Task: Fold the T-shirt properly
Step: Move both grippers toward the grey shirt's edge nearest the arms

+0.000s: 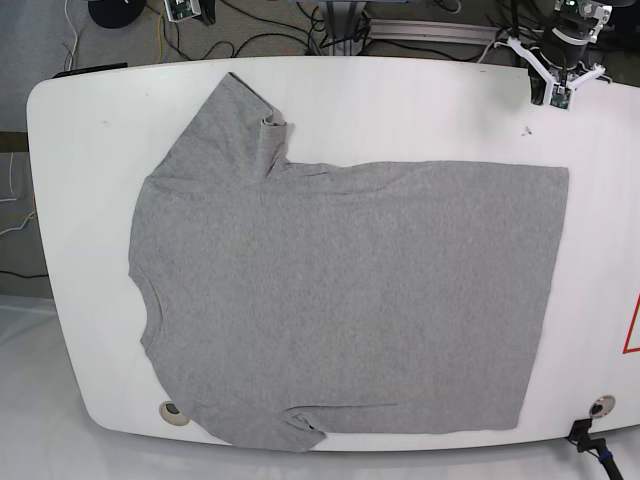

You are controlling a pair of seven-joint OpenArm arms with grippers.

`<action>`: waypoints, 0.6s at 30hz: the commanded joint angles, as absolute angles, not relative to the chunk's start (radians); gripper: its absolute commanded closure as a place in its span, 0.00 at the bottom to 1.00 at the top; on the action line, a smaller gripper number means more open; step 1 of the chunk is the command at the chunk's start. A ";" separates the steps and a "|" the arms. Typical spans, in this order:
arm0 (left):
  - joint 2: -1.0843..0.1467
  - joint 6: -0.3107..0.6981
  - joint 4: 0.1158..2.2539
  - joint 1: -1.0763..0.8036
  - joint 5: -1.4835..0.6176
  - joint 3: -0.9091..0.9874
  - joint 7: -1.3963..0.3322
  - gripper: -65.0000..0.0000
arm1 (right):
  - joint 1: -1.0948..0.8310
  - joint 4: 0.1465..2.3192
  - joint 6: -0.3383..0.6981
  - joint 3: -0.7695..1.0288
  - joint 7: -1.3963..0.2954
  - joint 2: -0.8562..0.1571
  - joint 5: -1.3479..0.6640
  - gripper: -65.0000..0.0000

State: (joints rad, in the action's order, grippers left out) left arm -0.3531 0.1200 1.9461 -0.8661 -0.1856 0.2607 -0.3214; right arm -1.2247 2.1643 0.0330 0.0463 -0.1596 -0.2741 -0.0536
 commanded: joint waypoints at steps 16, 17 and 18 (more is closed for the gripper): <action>-0.336 0.118 1.978 -0.732 -0.183 0.291 -0.410 1.00 | -1.080 2.208 0.041 0.151 -0.178 -0.218 -0.176 1.00; -0.337 0.117 1.981 -0.729 -0.187 0.288 -0.414 1.00 | -1.074 2.209 0.043 0.151 -0.177 -0.206 -0.191 1.00; -0.336 0.117 1.985 -0.727 -0.185 0.289 -0.418 1.00 | -1.061 2.212 0.046 0.147 -0.180 -0.198 -0.206 1.00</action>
State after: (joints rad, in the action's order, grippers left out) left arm -0.3271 0.1204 1.9614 -0.7284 -0.1814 0.2840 -0.4320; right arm -1.0618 2.1864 0.0444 0.1452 -0.2039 -0.2058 -0.1917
